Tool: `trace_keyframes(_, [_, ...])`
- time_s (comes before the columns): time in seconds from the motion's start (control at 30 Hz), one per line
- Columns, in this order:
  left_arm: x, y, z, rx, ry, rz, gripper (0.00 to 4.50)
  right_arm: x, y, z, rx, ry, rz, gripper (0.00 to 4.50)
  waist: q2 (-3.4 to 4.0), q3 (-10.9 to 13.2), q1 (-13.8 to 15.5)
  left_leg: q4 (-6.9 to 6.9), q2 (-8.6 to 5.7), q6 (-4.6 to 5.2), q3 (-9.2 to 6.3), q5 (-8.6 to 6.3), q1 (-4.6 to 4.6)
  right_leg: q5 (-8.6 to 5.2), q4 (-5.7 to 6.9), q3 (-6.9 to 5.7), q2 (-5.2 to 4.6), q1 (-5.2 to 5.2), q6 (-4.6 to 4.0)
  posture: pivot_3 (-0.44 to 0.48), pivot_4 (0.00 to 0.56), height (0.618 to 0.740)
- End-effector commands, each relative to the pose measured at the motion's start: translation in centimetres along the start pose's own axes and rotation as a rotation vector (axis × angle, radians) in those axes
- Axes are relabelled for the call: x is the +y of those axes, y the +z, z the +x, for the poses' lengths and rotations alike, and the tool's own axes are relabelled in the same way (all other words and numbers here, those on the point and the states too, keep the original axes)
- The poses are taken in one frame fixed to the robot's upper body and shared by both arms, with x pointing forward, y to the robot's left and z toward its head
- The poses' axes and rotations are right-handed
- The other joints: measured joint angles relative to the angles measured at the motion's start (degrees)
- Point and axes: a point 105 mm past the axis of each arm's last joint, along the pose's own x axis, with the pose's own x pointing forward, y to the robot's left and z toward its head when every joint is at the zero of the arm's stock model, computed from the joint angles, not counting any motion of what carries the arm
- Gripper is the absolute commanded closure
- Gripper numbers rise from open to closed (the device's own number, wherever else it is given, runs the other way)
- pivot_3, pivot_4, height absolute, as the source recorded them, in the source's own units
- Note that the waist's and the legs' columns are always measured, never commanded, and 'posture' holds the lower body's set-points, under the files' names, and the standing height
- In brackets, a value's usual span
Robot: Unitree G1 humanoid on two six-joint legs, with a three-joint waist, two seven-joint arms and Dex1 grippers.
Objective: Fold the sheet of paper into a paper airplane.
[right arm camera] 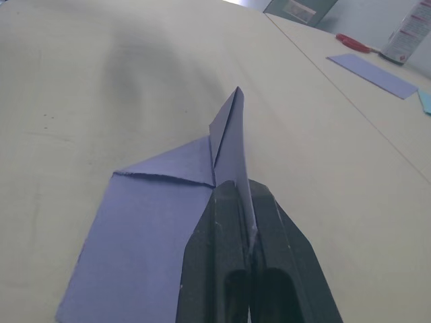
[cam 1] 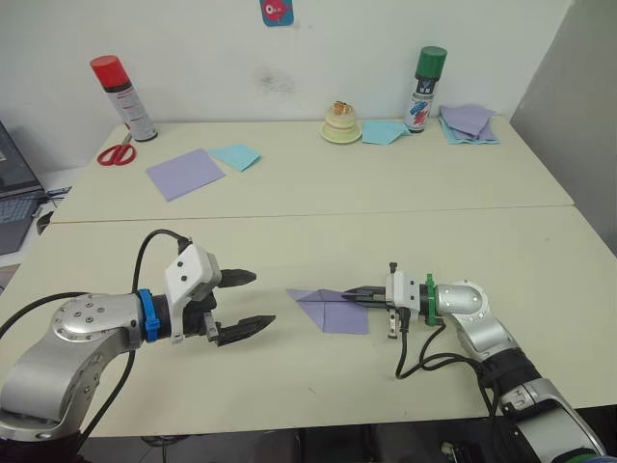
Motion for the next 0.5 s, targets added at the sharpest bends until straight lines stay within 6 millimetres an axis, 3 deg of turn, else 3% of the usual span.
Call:
trace_keyframes(0.03, [0.2, 0.7, 0.0, -0.014, -0.003, 0.042, 0.0, -0.5, 1.2, 0.0, -0.039, -0.027, -0.012, 3.86, 0.01, 0.0, 0.0, 0.0, 0.01, 0.0, 0.01, 0.0, 0.0, 0.0, 0.0, 0.0, 0.0, 0.0, 0.0, 0.0, 0.15, 0.74])
trace_keyframes(0.17, [0.3, 0.8, 0.2, -0.02, -0.009, 0.048, 0.0, 0.6, 1.7, -0.1, -0.053, 0.024, 0.01, 2.58, 0.01, 0.0, 0.0, 0.0, 0.0, 0.0, 0.0, 0.0, 0.0, 0.0, 0.0, -0.01, 0.0, 0.01, 0.0, 0.0, 0.15, 0.74])
trace_keyframes(0.27, [0.7, 1.0, 0.3, -0.039, 0.003, 0.029, 0.0, 0.6, 3.7, -0.9, -0.12, 0.056, 0.027, 1.65, 0.07, 0.1, 0.1, -0.01, -0.01, 0.0, -0.01, 0.0, -0.03, 0.0, -0.03, -0.01, -0.01, 0.01, 0.01, 0.0, 0.15, 0.74])
trace_keyframes(0.37, [3.2, 2.1, 1.7, -0.141, 0.118, -0.045, 0.0, -0.8, 6.4, -1.6, -0.189, 0.048, 0.044, 1.65, 0.14, 0.3, 0.2, 0.01, -0.07, 0.01, -0.05, 0.0, -0.04, 0.0, -0.05, -0.04, -0.05, 0.04, 0.02, 0.0, 0.15, 0.74])
trace_keyframes(0.5, [4.8, 2.7, 4.3, -0.199, 0.164, -0.072, 0.89, -3.8, 7.1, -1.5, -0.184, -0.075, 0.134, 2.69, 0.07, 0.3, 0.2, 0.06, -0.02, -0.02, -0.18, 0.01, -0.03, 0.0, -0.04, -0.11, -0.01, 0.1, 0.03, 0.0, 0.15, 0.74])
